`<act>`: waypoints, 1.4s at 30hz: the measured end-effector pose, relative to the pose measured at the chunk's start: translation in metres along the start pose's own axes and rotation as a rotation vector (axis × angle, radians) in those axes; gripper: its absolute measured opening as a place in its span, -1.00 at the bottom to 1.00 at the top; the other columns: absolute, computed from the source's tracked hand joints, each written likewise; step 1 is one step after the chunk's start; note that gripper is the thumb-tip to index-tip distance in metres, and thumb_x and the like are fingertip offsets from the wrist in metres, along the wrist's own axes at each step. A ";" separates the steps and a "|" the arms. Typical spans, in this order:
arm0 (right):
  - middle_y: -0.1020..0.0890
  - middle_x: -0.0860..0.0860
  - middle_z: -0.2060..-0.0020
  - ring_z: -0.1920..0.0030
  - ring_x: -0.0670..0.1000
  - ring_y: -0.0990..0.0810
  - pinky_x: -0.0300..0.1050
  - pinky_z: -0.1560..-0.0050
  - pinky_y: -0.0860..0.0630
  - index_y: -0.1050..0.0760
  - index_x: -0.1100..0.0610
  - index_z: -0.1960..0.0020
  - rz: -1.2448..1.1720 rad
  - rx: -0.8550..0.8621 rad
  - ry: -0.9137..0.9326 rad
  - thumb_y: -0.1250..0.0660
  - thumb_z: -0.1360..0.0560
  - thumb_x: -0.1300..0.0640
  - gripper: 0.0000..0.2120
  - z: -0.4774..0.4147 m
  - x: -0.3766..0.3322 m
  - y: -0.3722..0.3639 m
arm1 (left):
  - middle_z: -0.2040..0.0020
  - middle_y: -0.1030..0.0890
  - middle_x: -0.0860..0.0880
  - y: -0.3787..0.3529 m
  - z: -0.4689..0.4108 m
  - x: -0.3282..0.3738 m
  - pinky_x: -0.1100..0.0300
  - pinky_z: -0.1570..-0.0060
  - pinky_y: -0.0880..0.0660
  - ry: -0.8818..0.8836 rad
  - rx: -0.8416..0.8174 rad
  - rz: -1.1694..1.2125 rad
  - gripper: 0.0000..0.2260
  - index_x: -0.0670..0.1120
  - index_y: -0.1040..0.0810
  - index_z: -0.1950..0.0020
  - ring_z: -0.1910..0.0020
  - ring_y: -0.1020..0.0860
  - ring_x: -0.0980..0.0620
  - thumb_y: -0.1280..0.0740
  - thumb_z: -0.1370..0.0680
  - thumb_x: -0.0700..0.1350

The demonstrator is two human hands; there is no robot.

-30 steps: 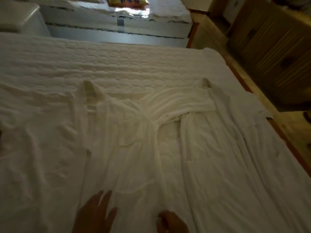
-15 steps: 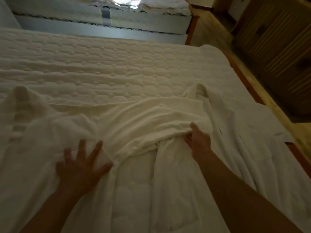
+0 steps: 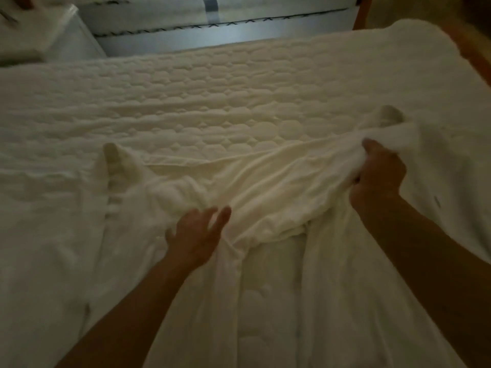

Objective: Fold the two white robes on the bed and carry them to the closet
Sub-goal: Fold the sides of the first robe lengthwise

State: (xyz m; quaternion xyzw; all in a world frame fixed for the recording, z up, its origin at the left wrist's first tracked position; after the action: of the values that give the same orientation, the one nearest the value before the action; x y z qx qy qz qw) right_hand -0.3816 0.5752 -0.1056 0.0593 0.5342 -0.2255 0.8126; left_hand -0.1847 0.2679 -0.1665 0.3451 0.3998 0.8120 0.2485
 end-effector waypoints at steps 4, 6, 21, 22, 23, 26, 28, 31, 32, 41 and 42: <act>-0.67 -0.03 -0.01 -0.06 -0.06 -0.63 -0.17 -0.20 -0.54 -0.58 0.13 -0.15 0.207 -0.295 0.351 -0.32 -0.60 -0.01 -0.75 0.115 -0.010 -0.093 | -0.32 -0.56 0.03 0.073 0.013 0.016 -0.08 -0.34 -0.40 -0.035 0.077 1.068 -0.28 0.05 -0.55 -0.30 -0.29 -0.52 0.01 -0.05 -0.44 0.53; -0.67 0.05 -0.08 -0.07 -0.01 -0.63 -0.09 -0.15 -0.55 -0.54 0.14 -0.28 0.376 -0.585 0.485 -0.23 -0.63 -0.04 -0.66 0.196 0.018 -0.146 | -0.32 -0.60 -0.05 0.096 0.023 0.004 -0.17 -0.35 -0.41 -0.030 -0.037 1.407 -0.21 0.01 -0.50 -0.40 -0.29 -0.57 -0.08 -0.10 -0.42 0.54; 0.16 0.09 -0.63 -0.61 0.08 0.25 0.25 -0.54 0.30 0.18 0.05 -0.64 1.609 -1.107 0.840 -0.16 -0.52 -0.33 -0.10 0.433 0.378 -0.249 | -0.02 -0.71 -0.22 0.082 -0.006 -0.349 0.00 0.21 -0.66 0.391 -0.157 1.485 -0.71 -0.23 -0.59 -0.22 0.10 -0.71 -0.15 -0.27 -0.60 -0.08; 0.14 0.07 -0.63 -0.62 0.06 0.22 0.22 -0.54 0.29 0.15 0.05 -0.64 1.597 -1.032 0.894 -0.11 -0.52 -0.36 -0.11 0.432 0.388 -0.247 | -0.10 -0.69 -0.24 0.074 -0.018 -0.363 -0.05 0.13 -0.66 0.347 -0.124 1.473 -0.71 -0.22 -0.58 -0.26 -0.01 -0.69 -0.19 -0.30 -0.60 -0.11; 0.09 0.06 -0.63 -0.62 0.06 0.16 0.21 -0.55 0.24 0.09 0.04 -0.65 1.577 -0.960 0.944 -0.07 -0.51 -0.38 -0.14 0.432 0.393 -0.246 | -0.15 -0.67 -0.25 0.071 -0.026 -0.373 -0.09 0.04 -0.65 0.293 -0.087 1.478 -0.71 -0.22 -0.58 -0.28 -0.09 -0.66 -0.21 -0.33 -0.59 -0.13; 0.05 0.03 -0.63 -0.62 0.02 0.09 0.19 -0.57 0.16 0.07 0.01 -0.65 1.601 -0.884 0.990 0.02 -0.50 -0.41 -0.15 0.430 0.394 -0.245 | -0.07 -0.70 -0.19 0.070 -0.034 -0.379 -0.10 -0.07 -0.63 0.230 -0.006 1.471 -0.78 -0.19 -0.61 -0.21 -0.06 -0.68 -0.16 -0.36 -0.61 -0.13; 0.07 0.01 -0.63 -0.62 0.01 0.10 0.17 -0.57 0.14 0.11 -0.01 -0.65 1.632 -0.905 0.937 0.08 -0.51 -0.38 -0.18 0.430 0.389 -0.248 | 0.00 -0.71 -0.15 0.076 -0.035 -0.379 -0.15 -0.08 -0.62 0.221 0.062 1.396 -0.84 -0.14 -0.63 -0.14 0.01 -0.68 -0.13 -0.36 -0.61 -0.13; -0.18 0.07 -0.60 -0.59 0.11 -0.17 0.21 -0.51 -0.13 -0.09 0.05 -0.63 1.594 -0.821 0.905 0.03 -0.51 -0.21 -0.27 0.442 0.368 -0.257 | -0.07 -0.69 -0.07 0.100 -0.027 -0.371 -0.13 -0.14 -0.60 0.165 0.175 1.210 -0.78 -0.08 -0.62 -0.22 -0.03 -0.66 -0.10 -0.32 -0.60 -0.13; -0.23 0.09 -0.58 -0.56 0.14 -0.22 0.21 -0.49 -0.19 -0.11 0.07 -0.62 1.577 -0.808 0.904 -0.04 -0.51 -0.14 -0.29 0.448 0.361 -0.261 | -0.13 -0.66 -0.03 0.114 -0.025 -0.367 -0.08 -0.19 -0.58 0.148 0.204 1.172 -0.73 -0.06 -0.59 -0.29 -0.09 -0.63 -0.07 -0.30 -0.60 -0.15; 0.04 0.13 -0.63 -0.62 0.18 0.02 0.20 -0.55 -0.04 0.20 -0.13 -0.63 1.560 -0.677 0.887 -0.26 -0.57 -0.10 -0.18 0.459 0.300 -0.292 | -0.26 -0.55 -0.06 0.292 -0.040 -0.385 -0.04 -0.26 -0.49 0.033 0.348 0.930 -0.62 0.02 -0.47 -0.40 -0.19 -0.52 -0.11 -0.13 -0.61 -0.19; 0.03 0.14 -0.63 -0.61 0.20 -0.01 0.21 -0.54 -0.06 0.21 -0.14 -0.63 1.569 -0.672 0.895 -0.27 -0.57 -0.10 -0.17 0.462 0.299 -0.298 | -0.25 -0.56 -0.08 0.312 -0.039 -0.396 -0.04 -0.26 -0.49 0.028 0.378 0.883 -0.64 -0.01 -0.48 -0.38 -0.19 -0.53 -0.12 -0.14 -0.61 -0.17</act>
State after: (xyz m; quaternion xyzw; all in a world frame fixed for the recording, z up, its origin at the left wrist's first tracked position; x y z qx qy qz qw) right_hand -0.0233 0.0635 -0.1353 0.2444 0.6394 0.5903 0.4277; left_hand -0.0014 -0.1931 -0.0710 0.5101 0.3590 0.7575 -0.1926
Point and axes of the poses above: each hand's wrist, its own z-axis away from the middle knuckle, its own y-axis out of the back of the hand, x = y × z, the point moved 9 cm from there along -z, towards the middle knuckle
